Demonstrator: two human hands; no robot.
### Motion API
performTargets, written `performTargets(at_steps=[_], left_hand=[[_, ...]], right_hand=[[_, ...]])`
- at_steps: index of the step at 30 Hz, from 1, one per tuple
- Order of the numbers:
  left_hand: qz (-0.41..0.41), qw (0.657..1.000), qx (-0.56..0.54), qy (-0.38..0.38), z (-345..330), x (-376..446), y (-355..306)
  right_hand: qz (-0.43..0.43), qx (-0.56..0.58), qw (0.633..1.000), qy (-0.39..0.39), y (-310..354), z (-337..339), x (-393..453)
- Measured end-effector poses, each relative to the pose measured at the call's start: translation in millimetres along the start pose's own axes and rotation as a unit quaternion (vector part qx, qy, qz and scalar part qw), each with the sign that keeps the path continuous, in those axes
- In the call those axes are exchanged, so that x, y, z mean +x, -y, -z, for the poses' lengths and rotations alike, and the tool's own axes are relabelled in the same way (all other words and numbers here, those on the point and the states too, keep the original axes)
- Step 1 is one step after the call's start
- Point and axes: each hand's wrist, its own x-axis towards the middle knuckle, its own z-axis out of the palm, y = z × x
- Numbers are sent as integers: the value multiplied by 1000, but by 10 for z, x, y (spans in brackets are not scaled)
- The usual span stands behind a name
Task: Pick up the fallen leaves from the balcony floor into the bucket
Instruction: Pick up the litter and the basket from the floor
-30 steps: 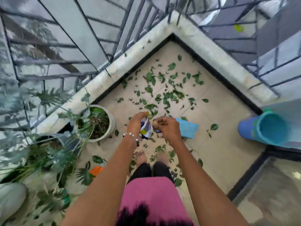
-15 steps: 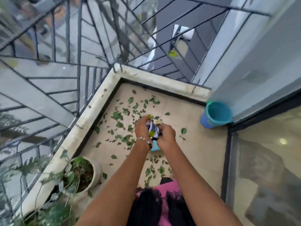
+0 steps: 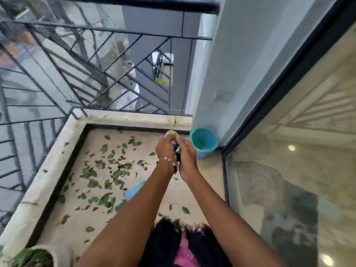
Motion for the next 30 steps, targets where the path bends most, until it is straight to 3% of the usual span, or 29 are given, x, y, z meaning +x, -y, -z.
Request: performTargets(at_steps=[10,15,25,30], left_hand=[[7,986,122,111,-1176,94,344],[122,983,65,117,-1577,499,454],[261,959,45,98,-2381,1802,579],[329,931,54,149,-2599,2504,804]], right_hand=[[53,11,997,-63,626,674,781],[32,13,993,-117,708,830,1447],[-68,23,984,-165,920,1025,2966],[-147,19,973,-178,765,1240,3662]])
